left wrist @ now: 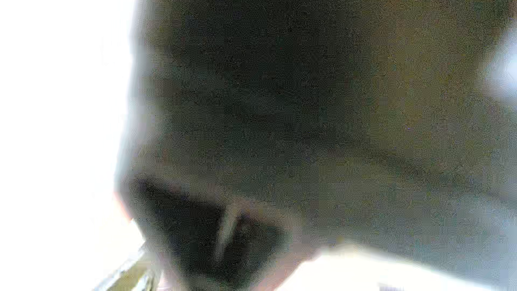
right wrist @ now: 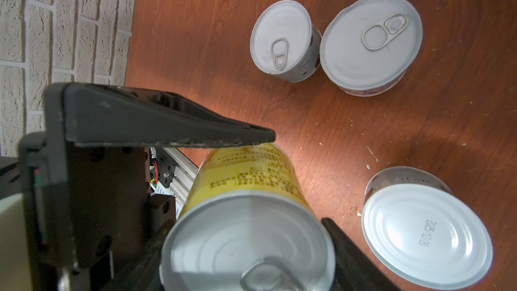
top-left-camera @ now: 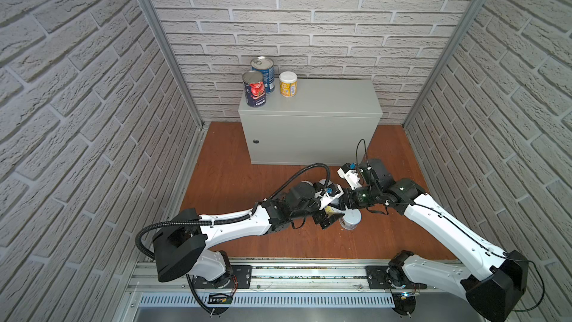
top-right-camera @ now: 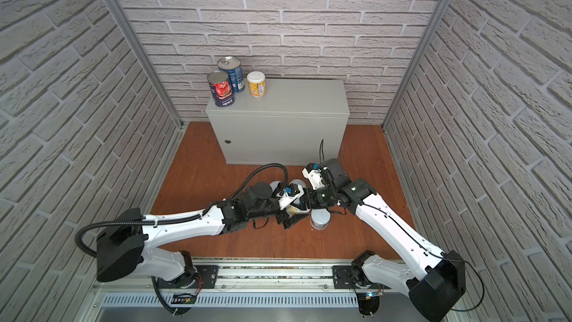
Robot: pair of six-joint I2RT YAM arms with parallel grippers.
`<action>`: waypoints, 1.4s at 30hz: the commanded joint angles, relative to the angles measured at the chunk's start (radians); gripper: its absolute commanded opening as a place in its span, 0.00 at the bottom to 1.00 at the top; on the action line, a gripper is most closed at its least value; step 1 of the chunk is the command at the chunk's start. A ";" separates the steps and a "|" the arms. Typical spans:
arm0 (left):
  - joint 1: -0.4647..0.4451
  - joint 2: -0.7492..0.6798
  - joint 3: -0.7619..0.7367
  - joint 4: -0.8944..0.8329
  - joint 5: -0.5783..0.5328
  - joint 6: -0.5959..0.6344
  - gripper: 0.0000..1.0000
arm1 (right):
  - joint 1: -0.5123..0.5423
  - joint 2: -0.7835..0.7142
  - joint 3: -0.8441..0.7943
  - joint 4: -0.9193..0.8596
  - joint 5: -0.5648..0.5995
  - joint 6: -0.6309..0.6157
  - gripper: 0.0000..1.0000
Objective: Place and organize the canned foods onto the counter
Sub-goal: 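Reach the left gripper around the yellow can held by the right gripper, then close the left gripper on the yellow can beside the right gripper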
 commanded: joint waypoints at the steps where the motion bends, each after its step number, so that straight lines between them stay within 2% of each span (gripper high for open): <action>1: -0.008 -0.008 -0.029 -0.028 -0.013 0.016 0.98 | -0.005 -0.019 0.067 0.043 -0.054 -0.030 0.64; 17: -0.022 0.018 -0.042 -0.038 -0.026 0.025 0.98 | -0.011 0.015 0.101 0.026 -0.111 -0.049 0.63; 31: -0.032 0.045 -0.044 -0.038 -0.130 0.036 0.98 | -0.012 0.019 0.111 0.008 -0.099 -0.054 0.63; 42: -0.032 0.074 -0.043 -0.020 -0.143 0.041 0.98 | -0.013 0.014 0.111 0.007 -0.114 -0.057 0.62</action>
